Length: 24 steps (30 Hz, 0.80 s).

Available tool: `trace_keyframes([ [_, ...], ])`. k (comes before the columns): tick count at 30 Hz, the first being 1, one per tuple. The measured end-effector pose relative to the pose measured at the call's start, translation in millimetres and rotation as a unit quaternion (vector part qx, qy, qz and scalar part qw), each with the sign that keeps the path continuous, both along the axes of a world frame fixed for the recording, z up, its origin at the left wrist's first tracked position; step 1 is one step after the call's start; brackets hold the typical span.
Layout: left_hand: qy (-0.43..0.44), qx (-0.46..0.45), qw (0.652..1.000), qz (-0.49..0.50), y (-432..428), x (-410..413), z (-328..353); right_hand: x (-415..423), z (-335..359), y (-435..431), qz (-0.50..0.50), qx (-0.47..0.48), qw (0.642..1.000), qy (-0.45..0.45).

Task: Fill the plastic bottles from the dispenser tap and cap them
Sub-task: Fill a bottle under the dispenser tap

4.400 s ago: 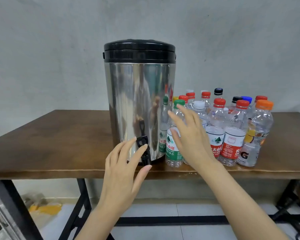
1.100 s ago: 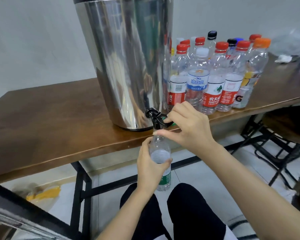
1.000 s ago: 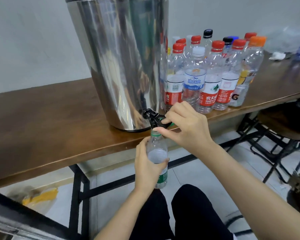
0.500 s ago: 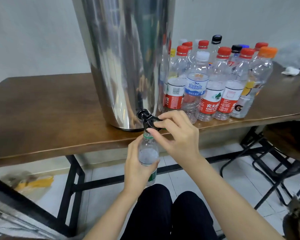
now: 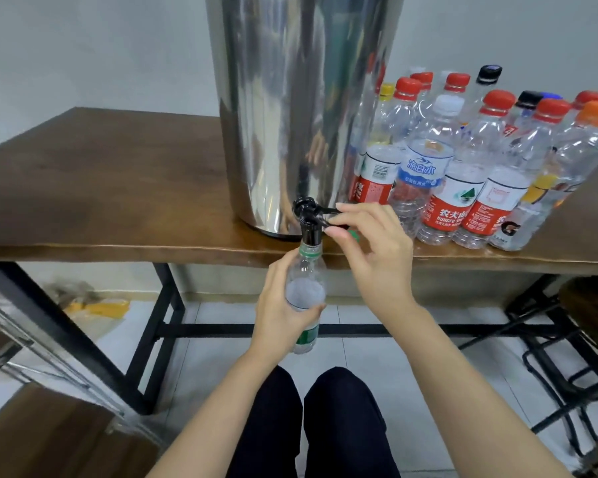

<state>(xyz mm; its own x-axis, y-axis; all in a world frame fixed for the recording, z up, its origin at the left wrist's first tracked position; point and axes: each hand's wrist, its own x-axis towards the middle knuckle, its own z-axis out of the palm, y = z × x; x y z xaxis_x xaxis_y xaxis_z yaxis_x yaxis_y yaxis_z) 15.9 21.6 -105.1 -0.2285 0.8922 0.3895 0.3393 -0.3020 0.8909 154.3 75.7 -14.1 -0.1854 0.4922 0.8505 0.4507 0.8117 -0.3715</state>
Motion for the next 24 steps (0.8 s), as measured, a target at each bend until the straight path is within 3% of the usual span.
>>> trace_keyframes([
  [5, 0.014, 0.0, 1.0, -0.011, -0.5, -3.9, -1.3, -4.5, -5.5, 2.6, 0.023, -0.015, 0.999, 0.035],
  [17, 0.023, -0.012, 0.999, -0.025, -1.5, -9.3, 2.2, -11.1, -11.2, 1.2, -0.048, 0.037, 0.997, 0.051],
  [24, 0.013, -0.007, 1.0, -0.003, -2.4, -3.5, 0.2, -15.1, -14.0, -1.4, -0.024, 0.005, 0.996, 0.083],
])
